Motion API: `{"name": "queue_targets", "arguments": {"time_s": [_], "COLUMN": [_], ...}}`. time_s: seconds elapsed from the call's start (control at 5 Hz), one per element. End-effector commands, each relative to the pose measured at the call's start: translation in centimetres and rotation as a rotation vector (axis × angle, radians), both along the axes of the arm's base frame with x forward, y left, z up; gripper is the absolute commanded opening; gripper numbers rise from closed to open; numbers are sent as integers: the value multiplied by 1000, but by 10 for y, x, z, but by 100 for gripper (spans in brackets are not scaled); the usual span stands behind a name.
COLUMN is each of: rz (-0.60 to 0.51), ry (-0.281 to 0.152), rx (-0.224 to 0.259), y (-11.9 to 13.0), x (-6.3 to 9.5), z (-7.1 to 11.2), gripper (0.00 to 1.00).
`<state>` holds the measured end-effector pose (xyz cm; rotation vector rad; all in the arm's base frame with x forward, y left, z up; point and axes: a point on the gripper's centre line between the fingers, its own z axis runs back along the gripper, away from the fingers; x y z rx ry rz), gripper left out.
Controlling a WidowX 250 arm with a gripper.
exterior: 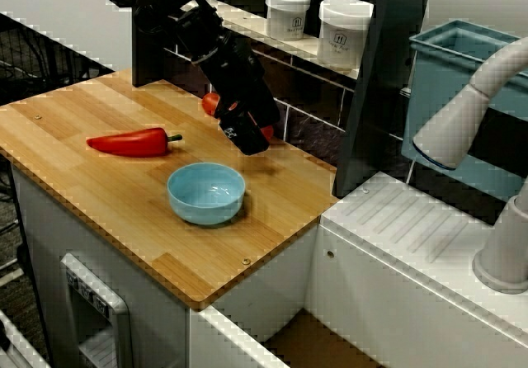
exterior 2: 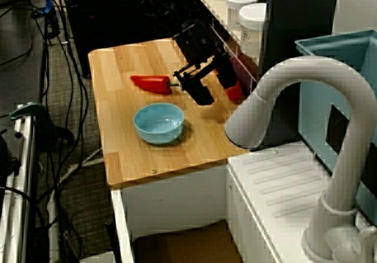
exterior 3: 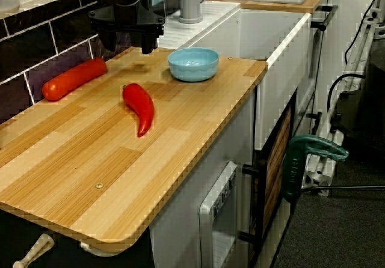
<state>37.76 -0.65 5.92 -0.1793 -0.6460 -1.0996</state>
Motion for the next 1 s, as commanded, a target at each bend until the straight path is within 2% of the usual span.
{"name": "queue_targets", "arguments": {"time_s": [0.0, 0.8], "rz": [10, 42], "ry": [-39, -24], "rx": [14, 11], "y": [0, 5], "x": [14, 25], "z": [8, -4], "gripper": [100, 100]}}
